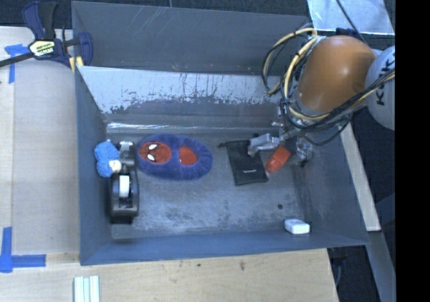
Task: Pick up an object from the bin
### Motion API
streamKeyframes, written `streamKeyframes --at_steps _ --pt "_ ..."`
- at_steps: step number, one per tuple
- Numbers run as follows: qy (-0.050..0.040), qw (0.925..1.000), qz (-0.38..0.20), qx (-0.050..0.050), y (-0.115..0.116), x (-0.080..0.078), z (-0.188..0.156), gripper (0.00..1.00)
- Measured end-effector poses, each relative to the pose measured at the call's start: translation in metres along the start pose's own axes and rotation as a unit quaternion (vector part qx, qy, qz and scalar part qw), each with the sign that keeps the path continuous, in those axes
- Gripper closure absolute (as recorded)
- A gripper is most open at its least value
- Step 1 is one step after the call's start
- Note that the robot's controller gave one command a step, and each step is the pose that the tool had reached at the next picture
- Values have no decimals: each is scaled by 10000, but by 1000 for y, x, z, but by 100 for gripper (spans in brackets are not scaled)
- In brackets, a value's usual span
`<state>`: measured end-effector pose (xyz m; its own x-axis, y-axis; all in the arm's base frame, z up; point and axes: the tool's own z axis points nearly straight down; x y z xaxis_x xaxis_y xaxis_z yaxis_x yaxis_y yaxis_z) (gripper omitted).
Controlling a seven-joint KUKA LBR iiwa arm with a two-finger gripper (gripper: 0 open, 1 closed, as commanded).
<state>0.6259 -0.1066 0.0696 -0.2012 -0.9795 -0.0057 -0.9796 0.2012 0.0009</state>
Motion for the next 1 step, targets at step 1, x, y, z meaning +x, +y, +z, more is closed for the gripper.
streamKeyframes --at_steps 1 --pt "-17 10000 14 -1 0 -1 -1 0"
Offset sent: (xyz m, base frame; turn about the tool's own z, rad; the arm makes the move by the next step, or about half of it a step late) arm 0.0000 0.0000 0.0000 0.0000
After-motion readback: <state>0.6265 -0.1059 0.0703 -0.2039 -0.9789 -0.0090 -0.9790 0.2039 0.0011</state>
